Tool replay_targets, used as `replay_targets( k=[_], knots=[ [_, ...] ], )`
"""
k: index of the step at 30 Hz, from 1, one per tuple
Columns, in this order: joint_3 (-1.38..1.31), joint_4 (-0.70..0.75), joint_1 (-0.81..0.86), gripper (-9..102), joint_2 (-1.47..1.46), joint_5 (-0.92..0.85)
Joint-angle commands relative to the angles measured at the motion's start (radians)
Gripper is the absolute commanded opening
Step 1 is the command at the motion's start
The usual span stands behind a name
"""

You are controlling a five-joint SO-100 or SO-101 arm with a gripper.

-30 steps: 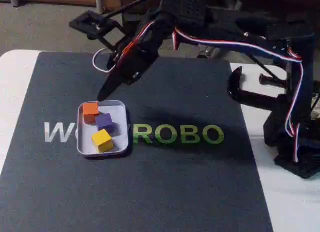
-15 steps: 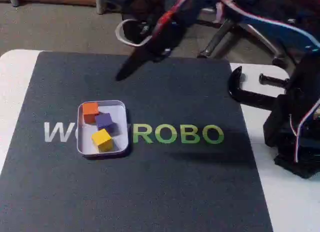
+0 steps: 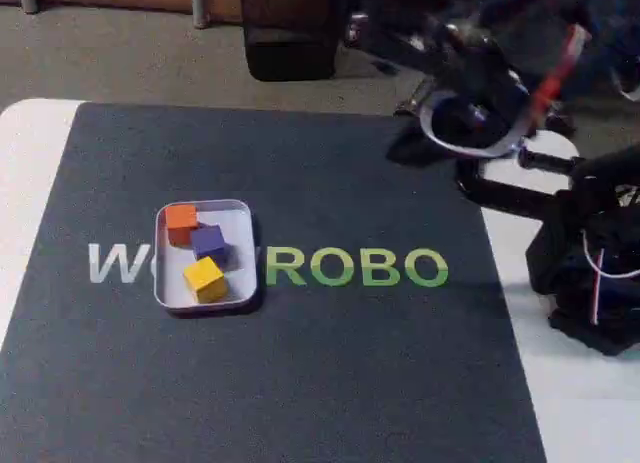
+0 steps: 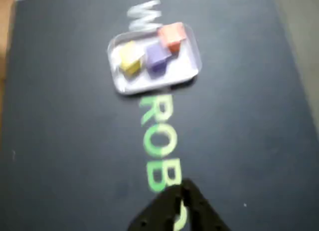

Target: Move blocks one by one until all three blocks are in the tray.

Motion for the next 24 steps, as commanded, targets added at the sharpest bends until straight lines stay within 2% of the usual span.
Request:
replay_targets(
  k=[1,11,17,24],
  knots=[
    [0.160,0.009,-0.003,-8,0.209,-0.057],
    [0.566,0.043,-0.028,-8,0.637,-0.192],
    [0.703,0.137,-0.006,-8,0.759,-0.313],
    [0.729,0.146,-0.098,-8,0.761,-0.215]
  ],
)
